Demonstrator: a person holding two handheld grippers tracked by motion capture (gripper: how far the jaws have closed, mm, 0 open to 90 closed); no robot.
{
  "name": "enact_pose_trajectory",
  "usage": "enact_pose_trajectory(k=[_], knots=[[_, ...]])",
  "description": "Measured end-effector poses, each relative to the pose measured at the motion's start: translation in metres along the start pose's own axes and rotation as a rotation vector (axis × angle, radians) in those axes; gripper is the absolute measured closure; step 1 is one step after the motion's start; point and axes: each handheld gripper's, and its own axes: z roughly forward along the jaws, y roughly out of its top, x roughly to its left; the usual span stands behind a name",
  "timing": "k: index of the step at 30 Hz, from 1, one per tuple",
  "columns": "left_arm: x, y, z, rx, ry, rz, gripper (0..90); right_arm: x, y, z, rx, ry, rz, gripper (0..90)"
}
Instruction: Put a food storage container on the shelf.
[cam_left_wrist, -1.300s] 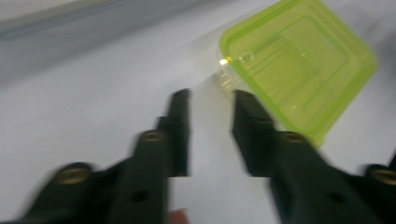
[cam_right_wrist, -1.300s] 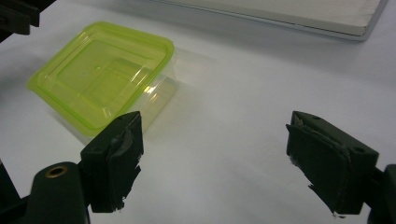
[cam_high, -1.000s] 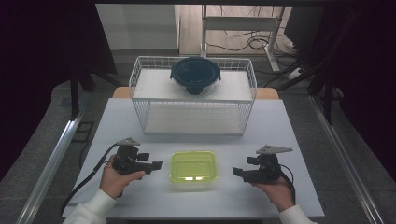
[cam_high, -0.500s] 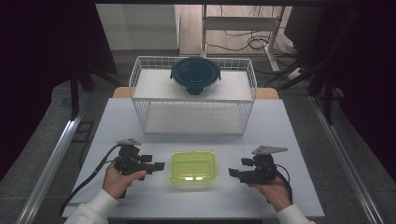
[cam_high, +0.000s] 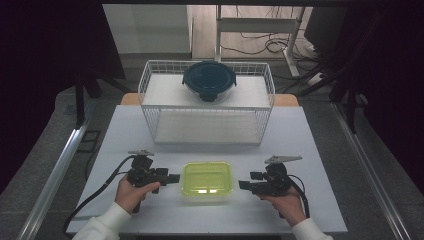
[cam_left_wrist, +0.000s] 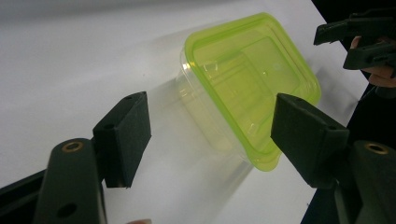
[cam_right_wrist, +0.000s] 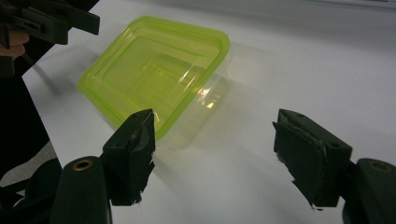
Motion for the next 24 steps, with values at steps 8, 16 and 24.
enact_pose_trajectory(k=[8,16,24], knots=[[0.002,-0.001,0.006,-0.007,-0.013,-0.014,30.9,0.003,0.004,0.009,0.002,0.022,0.039,30.5],[0.004,-0.002,0.012,0.007,-0.031,-0.027,30.8,0.006,0.008,0.018,0.019,0.037,0.056,32.6],[0.006,-0.002,0.017,0.018,-0.049,-0.047,30.8,0.010,0.010,0.022,0.017,0.041,0.067,33.6]])
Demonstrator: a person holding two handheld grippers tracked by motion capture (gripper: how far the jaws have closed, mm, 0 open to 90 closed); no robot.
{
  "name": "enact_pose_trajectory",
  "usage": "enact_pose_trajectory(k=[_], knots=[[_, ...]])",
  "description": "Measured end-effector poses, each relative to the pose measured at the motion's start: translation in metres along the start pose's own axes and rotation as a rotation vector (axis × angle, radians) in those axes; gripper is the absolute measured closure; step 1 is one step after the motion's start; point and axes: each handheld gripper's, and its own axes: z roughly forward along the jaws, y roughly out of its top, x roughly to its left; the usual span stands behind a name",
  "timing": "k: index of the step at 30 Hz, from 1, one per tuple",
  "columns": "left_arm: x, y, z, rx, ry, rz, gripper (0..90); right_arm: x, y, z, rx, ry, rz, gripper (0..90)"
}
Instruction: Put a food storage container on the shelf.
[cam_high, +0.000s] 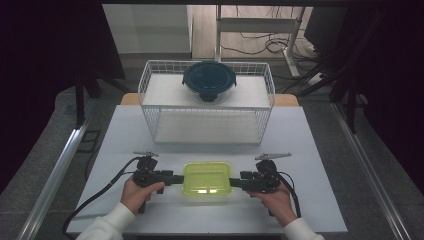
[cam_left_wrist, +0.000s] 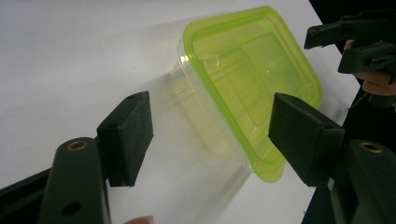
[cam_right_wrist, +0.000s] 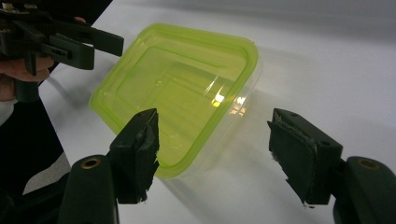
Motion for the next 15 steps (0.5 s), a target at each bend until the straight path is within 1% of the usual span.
enact_pose_trajectory(k=[1,2,10,12,13,15], knots=[[0.000,0.000,0.000,0.009,-0.001,0.002,30.7,0.000,0.000,0.000,-0.001,0.000,0.001,34.2],[0.000,0.000,0.002,0.007,-0.007,-0.005,30.5,0.000,0.000,0.001,-0.003,-0.002,0.004,34.6],[0.001,-0.001,0.005,0.016,-0.022,-0.017,30.8,0.001,0.000,0.004,0.002,0.014,0.033,37.1],[0.002,0.000,0.007,0.012,-0.037,-0.039,31.3,0.000,0.000,0.005,-0.001,0.010,0.039,37.4],[0.003,0.000,0.008,0.007,-0.045,-0.042,31.8,0.000,0.001,0.006,0.000,0.002,0.050,37.7],[0.006,0.002,0.010,-0.001,-0.068,-0.068,32.8,-0.002,0.002,0.008,-0.005,-0.001,0.065,38.6]])
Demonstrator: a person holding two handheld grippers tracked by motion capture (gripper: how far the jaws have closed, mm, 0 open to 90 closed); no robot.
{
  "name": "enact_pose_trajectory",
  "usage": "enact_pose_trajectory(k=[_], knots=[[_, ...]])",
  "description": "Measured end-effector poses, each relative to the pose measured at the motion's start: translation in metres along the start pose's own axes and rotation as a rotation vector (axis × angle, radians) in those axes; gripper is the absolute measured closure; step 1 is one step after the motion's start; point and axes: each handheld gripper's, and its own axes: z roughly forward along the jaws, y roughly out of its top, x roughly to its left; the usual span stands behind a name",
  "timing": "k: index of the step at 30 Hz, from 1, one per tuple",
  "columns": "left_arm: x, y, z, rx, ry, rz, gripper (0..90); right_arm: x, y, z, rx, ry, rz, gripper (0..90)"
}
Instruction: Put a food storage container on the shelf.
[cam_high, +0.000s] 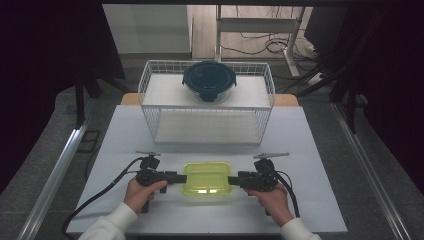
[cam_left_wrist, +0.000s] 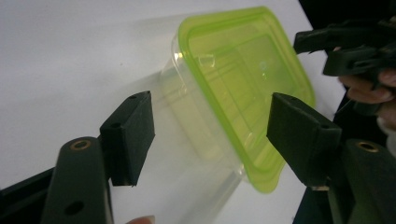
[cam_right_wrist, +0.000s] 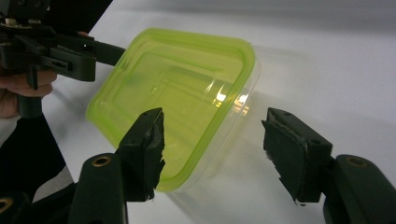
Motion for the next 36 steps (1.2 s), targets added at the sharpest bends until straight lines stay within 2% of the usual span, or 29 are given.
enact_pose_trajectory(k=[4,9,12,15,20,28,36], knots=[[0.004,0.002,0.005,0.000,-0.019,-0.025,34.7,-0.004,0.003,0.008,0.011,0.000,0.022,41.2],[0.006,0.001,0.009,0.011,-0.038,-0.031,40.1,-0.006,0.003,0.019,0.044,0.010,0.033,45.6],[0.006,0.000,0.011,0.027,-0.047,-0.036,46.9,-0.008,0.003,0.022,0.061,0.031,0.048,50.7],[0.004,-0.003,0.013,0.038,-0.076,-0.047,56.2,-0.007,0.003,0.022,0.068,0.054,0.063,57.6],[0.002,-0.004,0.011,0.047,-0.054,-0.045,69.6,-0.008,0.002,0.021,0.075,0.057,0.085,67.7],[-0.002,-0.006,0.009,0.037,-0.057,-0.054,73.6,-0.008,0.001,0.017,0.068,0.064,0.140,72.8],[-0.007,-0.007,0.005,0.009,-0.066,-0.051,78.7,-0.009,0.001,0.009,0.032,0.089,0.174,78.6]])
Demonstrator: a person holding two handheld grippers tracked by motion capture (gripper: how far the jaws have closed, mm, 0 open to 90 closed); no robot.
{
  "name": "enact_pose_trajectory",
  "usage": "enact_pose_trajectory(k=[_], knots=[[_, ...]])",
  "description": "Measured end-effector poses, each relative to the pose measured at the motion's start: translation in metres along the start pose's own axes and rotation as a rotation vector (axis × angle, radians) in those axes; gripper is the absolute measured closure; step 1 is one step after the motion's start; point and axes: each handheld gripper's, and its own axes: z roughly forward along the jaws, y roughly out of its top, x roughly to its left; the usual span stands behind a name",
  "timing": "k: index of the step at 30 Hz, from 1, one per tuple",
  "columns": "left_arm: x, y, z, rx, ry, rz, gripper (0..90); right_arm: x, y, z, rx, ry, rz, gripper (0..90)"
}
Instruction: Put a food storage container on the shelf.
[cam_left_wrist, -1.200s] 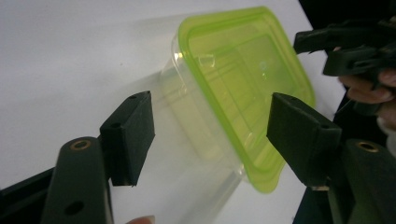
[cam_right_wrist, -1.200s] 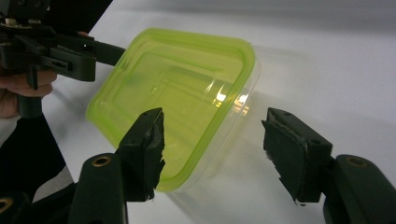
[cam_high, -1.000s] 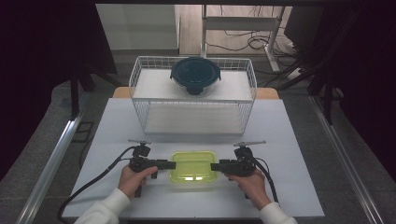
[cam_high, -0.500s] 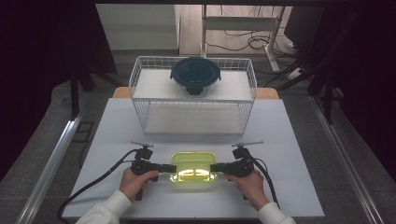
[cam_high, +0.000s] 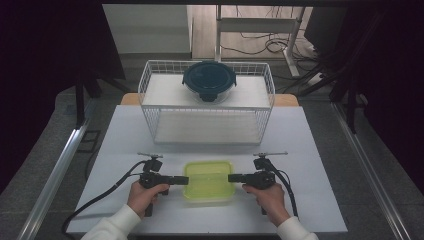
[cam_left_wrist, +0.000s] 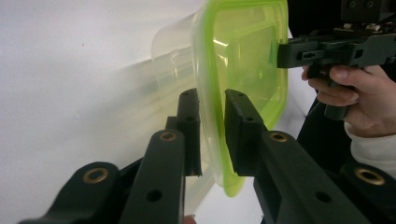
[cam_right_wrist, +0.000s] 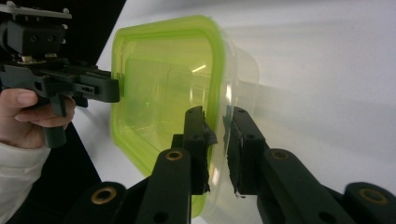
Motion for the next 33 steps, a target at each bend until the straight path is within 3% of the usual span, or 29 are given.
enact_pose_trajectory(k=[7,18,22,28,33], knots=[[-0.003,0.001,-0.005,-0.017,-0.003,0.014,80.8,0.004,-0.001,-0.002,-0.004,-0.005,-0.019,79.3],[-0.010,0.003,-0.013,-0.044,-0.008,0.038,81.5,0.018,0.001,-0.008,-0.030,-0.021,-0.088,79.3],[-0.016,0.004,-0.016,-0.048,0.013,0.065,81.6,0.020,0.002,-0.010,-0.039,-0.024,-0.108,79.3],[-0.028,0.014,-0.026,-0.080,0.005,0.110,81.5,0.028,0.005,-0.018,-0.076,-0.007,-0.125,79.3],[-0.036,0.021,-0.030,-0.089,0.008,0.140,81.6,0.037,0.012,-0.027,-0.105,-0.027,-0.181,79.2]])
